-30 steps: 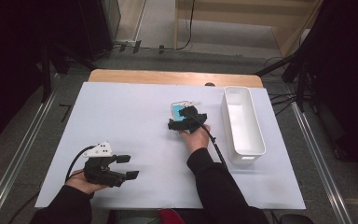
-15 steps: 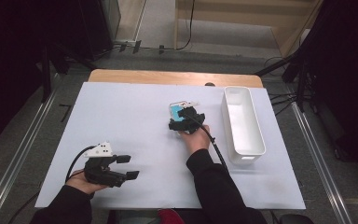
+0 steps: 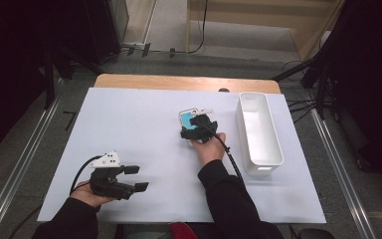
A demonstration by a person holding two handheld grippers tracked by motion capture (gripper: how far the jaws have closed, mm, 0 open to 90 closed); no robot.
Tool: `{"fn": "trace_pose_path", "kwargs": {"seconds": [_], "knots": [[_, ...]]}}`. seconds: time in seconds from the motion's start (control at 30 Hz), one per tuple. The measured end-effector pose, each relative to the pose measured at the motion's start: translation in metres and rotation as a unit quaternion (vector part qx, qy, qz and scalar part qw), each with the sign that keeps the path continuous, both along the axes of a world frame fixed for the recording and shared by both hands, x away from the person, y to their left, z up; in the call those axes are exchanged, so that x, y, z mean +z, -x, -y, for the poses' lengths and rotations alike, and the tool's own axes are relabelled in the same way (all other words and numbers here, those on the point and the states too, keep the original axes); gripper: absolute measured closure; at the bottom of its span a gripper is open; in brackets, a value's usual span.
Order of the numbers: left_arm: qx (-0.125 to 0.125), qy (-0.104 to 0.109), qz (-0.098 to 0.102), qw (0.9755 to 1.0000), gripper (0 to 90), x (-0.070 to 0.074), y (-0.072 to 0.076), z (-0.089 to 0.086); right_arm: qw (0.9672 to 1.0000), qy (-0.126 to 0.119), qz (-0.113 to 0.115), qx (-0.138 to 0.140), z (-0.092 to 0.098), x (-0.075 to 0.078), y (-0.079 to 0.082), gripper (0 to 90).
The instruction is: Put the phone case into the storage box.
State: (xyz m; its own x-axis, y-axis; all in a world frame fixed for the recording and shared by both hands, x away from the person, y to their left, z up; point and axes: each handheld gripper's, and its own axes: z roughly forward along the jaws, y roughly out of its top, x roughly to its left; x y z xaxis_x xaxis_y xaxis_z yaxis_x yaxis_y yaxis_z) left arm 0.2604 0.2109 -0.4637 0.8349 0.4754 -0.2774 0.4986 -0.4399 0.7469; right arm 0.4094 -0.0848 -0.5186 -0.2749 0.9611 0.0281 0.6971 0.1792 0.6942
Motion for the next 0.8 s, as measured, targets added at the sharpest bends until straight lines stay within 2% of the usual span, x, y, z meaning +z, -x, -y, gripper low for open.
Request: {"fn": "trace_pose_path", "kwargs": {"seconds": [0.37,0.53,0.8], "knots": [[0.004,0.004,-0.003,1.0,26.8,0.0,0.0,-0.001,0.9999,-0.004,-0.005,0.009,0.004,0.002,-0.001,15.2],[0.004,0.006,-0.002,1.0,26.8,0.0,-0.001,-0.001,0.9998,-0.018,-0.011,0.006,0.009,0.007,-0.001,15.2],[0.006,0.001,-0.004,1.0,26.8,0.001,-0.001,-0.002,0.9983,-0.054,-0.01,0.02,0.018,0.027,0.003,15.2]]}}
